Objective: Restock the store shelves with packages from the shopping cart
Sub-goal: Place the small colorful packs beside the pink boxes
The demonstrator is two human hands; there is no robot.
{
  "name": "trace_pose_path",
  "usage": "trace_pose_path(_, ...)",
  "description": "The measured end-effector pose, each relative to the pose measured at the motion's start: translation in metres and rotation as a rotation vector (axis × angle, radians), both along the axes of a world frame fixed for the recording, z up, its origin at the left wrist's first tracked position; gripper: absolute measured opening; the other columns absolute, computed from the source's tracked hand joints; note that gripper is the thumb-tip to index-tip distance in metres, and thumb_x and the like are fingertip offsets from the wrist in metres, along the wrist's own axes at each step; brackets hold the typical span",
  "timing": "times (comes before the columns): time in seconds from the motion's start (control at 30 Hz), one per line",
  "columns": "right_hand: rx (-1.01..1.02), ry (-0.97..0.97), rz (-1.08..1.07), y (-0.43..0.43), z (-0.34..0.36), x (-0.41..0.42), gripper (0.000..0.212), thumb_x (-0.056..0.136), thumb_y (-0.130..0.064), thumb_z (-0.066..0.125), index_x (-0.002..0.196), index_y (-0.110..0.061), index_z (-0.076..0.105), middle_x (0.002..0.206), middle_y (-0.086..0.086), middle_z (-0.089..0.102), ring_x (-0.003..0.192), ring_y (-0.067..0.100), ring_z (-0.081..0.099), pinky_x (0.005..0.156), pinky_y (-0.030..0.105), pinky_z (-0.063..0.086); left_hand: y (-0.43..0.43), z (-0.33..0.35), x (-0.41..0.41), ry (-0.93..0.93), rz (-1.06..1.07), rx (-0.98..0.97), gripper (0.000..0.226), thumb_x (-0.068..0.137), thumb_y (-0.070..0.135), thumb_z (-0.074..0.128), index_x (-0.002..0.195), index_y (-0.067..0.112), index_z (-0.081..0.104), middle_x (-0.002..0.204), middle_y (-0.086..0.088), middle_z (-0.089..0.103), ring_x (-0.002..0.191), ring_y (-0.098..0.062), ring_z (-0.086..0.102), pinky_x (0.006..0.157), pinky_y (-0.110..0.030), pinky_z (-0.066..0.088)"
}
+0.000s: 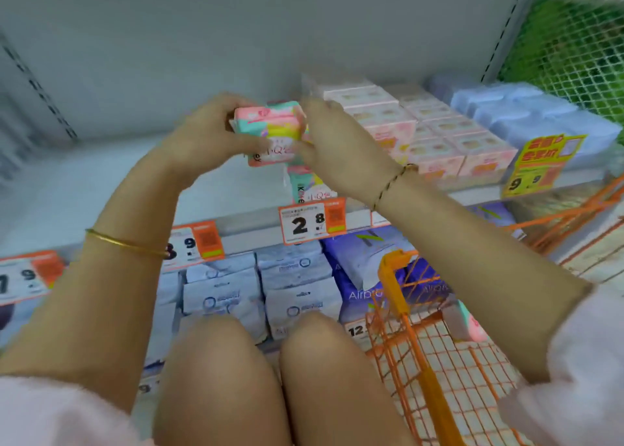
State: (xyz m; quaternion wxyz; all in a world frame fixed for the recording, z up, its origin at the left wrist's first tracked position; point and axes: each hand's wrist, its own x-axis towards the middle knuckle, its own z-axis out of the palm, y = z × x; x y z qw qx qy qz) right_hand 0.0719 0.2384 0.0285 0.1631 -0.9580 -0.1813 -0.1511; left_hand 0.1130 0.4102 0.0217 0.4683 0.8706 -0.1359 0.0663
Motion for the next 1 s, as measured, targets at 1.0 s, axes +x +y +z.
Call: trace_pose_path(1.0, -0.258, 0.077, -0.134, 0.031, -0.046, 0.075, 0.038, 0.086, -0.002, 0.049, 0.123, -0.005, 0.045, 0.126, 0.017, 0.043, 0.118, 0.035, 0.040, 0.089, 0.041, 0.046, -0.049, -0.054, 0.249, 0.136, 0.254, 0.266, 0.046, 0.096, 0.014, 0.037, 0.142, 0.017, 0.033, 0.142, -0.018, 0.035, 0.123, -0.033, 0.046, 0.097, -0.029, 0.038)
